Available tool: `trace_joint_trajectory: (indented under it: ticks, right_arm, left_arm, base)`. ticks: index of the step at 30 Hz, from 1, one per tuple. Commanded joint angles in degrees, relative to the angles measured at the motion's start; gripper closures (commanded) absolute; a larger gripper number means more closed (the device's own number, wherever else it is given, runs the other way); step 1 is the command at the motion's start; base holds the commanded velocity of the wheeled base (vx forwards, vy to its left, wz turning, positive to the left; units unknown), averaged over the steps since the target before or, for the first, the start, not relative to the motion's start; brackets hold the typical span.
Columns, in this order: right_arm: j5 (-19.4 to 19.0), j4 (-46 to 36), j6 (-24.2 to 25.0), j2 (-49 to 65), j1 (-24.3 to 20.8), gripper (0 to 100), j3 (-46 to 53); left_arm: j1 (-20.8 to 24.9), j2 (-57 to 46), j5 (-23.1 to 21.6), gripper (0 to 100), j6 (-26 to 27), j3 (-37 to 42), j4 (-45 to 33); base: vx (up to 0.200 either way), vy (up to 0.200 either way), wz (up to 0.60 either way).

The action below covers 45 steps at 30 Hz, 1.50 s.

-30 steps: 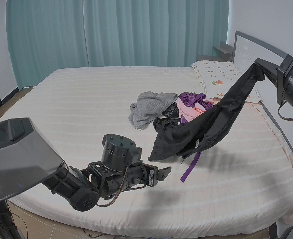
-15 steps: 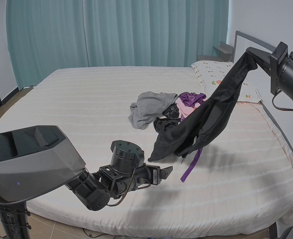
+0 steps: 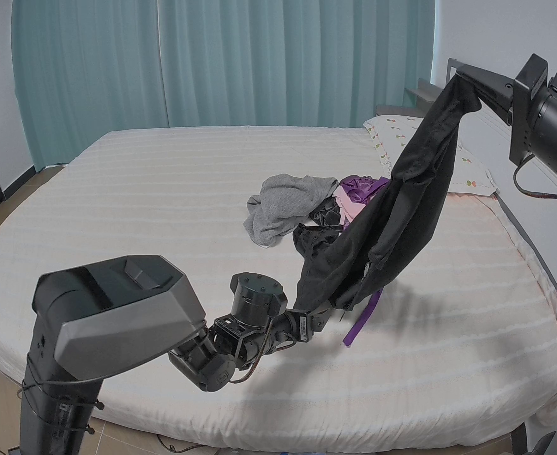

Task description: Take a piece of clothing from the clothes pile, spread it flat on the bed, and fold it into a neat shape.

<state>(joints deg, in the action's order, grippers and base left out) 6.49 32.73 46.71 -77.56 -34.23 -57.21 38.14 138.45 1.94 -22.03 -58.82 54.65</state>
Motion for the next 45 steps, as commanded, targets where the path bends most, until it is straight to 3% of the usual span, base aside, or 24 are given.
trace_joint_trajectory:
  ticks: [1,7,8,18,24,28,32,37,42,45]
  right_arm:
    - [0.0,-0.1,0.0,0.7,-1.1,100,-1.0]
    - [0.0,0.0,0.0,0.9,-0.8,100,-1.0]
    - [0.1,0.0,0.0,1.0,-0.7,100,-1.0]
    - [-0.1,0.0,0.0,1.1,4.8,100,2.7]
    - [-0.9,0.1,0.0,0.8,10.2,100,9.9]
    - [-1.0,0.9,0.4,-1.5,14.3,100,15.6]
    - [-0.3,1.1,0.7,-2.3,18.5,100,16.2]
    - [-0.5,1.0,1.7,-0.1,23.9,100,15.1]
    - [-0.1,1.1,1.7,0.7,23.6,100,15.6]
    - [-0.2,4.0,1.6,3.6,23.7,100,16.5]
  left_arm:
    - [-0.1,5.3,0.3,0,0.1,-3.5,1.1]
    - [-1.0,8.1,3.0,0,-0.1,-10.1,0.6]
    - [-1.2,8.4,3.1,100,-0.1,-10.9,0.5]
    - [-2.9,6.1,4.7,100,-3.5,-10.1,0.9]
    - [-6.2,-8.5,8.6,100,-3.9,-4.6,0.5]
    - [-7.6,-25.2,8.9,100,-3.7,7.1,-3.8]
    - [-7.6,-38.0,11.9,100,-3.6,16.3,-5.4]
    - [-9.3,-46.6,11.4,100,-3.5,20.1,-6.9]
    - [-10.1,-53.9,11.2,100,-3.4,24.3,-7.0]
    - [-12.9,-60.6,9.0,100,-3.4,25.8,-7.3]
  base:
    - [0.0,0.0,0.0]
    - [0.0,0.0,0.0]
    - [0.0,0.0,0.0]
    - [0.0,0.0,0.0]
    - [0.0,0.0,0.0]
    - [0.0,0.0,0.0]
    - [0.0,0.0,0.0]
    - [0.0,0.0,0.0]
    - [0.0,0.0,0.0]
    - [0.0,0.0,0.0]
